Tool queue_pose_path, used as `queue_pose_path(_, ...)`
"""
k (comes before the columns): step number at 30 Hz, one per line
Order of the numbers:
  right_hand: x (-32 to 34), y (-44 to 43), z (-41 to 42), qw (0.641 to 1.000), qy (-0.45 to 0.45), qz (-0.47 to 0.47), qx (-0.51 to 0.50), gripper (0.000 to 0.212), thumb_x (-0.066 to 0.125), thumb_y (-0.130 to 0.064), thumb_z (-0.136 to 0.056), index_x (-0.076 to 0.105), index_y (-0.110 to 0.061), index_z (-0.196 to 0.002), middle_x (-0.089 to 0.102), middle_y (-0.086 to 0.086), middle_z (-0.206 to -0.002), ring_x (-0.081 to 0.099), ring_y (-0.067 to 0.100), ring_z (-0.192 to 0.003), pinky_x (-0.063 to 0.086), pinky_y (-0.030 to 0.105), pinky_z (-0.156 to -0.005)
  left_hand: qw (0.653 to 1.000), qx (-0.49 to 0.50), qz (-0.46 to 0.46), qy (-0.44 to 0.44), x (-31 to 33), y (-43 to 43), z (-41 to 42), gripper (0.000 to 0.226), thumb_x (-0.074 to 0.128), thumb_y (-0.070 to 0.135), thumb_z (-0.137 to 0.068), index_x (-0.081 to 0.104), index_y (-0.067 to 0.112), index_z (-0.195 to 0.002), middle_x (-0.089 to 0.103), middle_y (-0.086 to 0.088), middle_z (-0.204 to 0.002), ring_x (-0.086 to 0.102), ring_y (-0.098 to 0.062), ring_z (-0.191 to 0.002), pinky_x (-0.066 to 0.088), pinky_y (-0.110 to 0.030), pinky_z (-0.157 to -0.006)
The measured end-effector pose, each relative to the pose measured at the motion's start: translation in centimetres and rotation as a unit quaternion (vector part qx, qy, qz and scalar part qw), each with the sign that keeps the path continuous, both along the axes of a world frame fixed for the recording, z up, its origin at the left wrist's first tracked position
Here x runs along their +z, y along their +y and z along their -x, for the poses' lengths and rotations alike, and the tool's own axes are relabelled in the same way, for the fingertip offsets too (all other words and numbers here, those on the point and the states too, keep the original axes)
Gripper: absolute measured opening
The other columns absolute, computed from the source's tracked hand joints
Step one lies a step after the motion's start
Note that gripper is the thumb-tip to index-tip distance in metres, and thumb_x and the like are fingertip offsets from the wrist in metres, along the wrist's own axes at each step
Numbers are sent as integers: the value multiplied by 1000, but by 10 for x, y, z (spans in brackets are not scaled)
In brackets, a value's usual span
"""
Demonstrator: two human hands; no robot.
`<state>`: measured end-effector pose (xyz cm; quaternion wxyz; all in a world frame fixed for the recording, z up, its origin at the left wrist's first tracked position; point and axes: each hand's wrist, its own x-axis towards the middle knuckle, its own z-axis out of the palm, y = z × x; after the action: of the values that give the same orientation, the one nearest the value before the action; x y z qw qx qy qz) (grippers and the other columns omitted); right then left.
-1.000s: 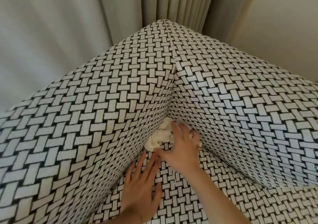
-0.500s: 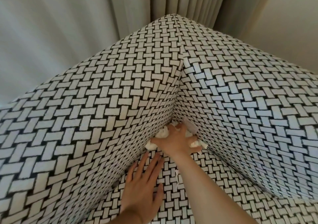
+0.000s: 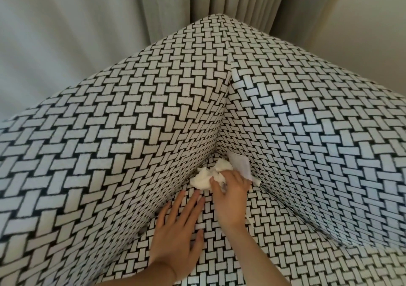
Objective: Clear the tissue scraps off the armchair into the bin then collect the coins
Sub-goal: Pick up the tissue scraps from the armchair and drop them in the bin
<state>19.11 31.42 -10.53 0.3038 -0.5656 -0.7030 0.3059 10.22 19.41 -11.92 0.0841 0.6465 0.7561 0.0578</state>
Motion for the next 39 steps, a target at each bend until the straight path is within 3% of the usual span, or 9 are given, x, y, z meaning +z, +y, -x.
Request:
queue_pose_path(5, 11, -8, -37, 992, 71, 38, 94, 16, 66, -21, -86, 66, -21, -102, 57, -14, -101, 55, 17, -102, 53, 33, -83, 1000, 4, -2, -2, -1, 0, 0, 64, 36, 42, -84, 27, 23, -145, 26, 6, -153, 21, -21, -141, 21, -44, -106)
queue_pose_path(11, 39, -25, -84, 980, -4, 107, 169, 17, 68, -31, -79, 65, -30, -96, 57, -20, -101, 55, 2, -99, 50, 34, -88, 1000, 5, -10, -2, -3, -1, 0, 65, 34, 43, -86, 23, 25, -148, 19, 9, -155, 21, -20, -142, 18, -42, -108)
queue_pose_path(15, 66, -30, -95, 956, -114, 150, 223, 27, 66, -49, -72, 56, -47, -98, 52, -30, -107, 51, -9, -99, 33, 43, -109, 1000, 4, -14, 11, -3, -2, -1, 64, 33, 44, -87, 24, 25, -148, 19, 8, -156, 20, -20, -142, 16, -41, -109)
queue_pose_path(21, 113, -29, -118, 919, -110, 253, 281, 51, 65, -60, -71, 44, -66, -117, 29, -42, -135, 23, -20, -126, 15, 27, -114, 999, 2, -12, 30, -5, -2, 1, 61, 21, 46, -93, 22, 22, -148, 17, 5, -156, 23, -24, -141, 21, -44, -107)
queue_pose_path(25, 107, -18, -122, 963, -30, 216, 158, 43, 57, -46, -85, 45, -53, -126, 34, -43, -124, 26, -28, -112, 23, 13, -98, 999, -29, 22, 41, -10, -3, 3, 105, 63, 60, -61, 21, 20, -149, 14, 1, -157, 22, -28, -141, 24, -48, -105)
queue_pose_path(28, 81, -7, -109, 974, 19, 204, 94, 40, 58, -33, -90, 46, -44, -127, 41, -33, -124, 36, -9, -120, 29, 20, -103, 999, -26, 20, 33, -9, -2, 2, 112, 71, 57, -54, 24, 20, -148, 14, 1, -157, 22, -28, -141, 24, -49, -105)
queue_pose_path(32, 46, 1, -86, 970, 68, 214, 94, 24, 65, -26, -86, 55, -41, -101, 57, -15, -122, 53, 12, -114, 44, 46, -100, 999, -26, 7, 31, -7, -2, 2, 107, 69, 54, -58, 22, 21, -148, 14, 2, -157, 22, -27, -141, 22, -47, -106)
queue_pose_path(35, 30, 8, -75, 980, -7, 179, 83, 22, 62, -41, -84, 55, -47, -104, 50, -22, -127, 38, 18, -126, 29, 49, -107, 999, -24, 1, 21, -6, 0, 1, 105, 69, 52, -58, 24, 21, -148, 13, 3, -157, 22, -28, -141, 23, -47, -105)
queue_pose_path(39, 30, 16, -63, 973, -101, 202, 41, 21, 55, -43, -90, 52, -49, -110, 44, -12, -139, 21, 23, -134, 9, 42, -109, 999, -23, 1, 23, -6, 0, 1, 109, 72, 51, -55, 25, 19, -148, 14, 3, -157, 23, -29, -141, 25, -48, -103)
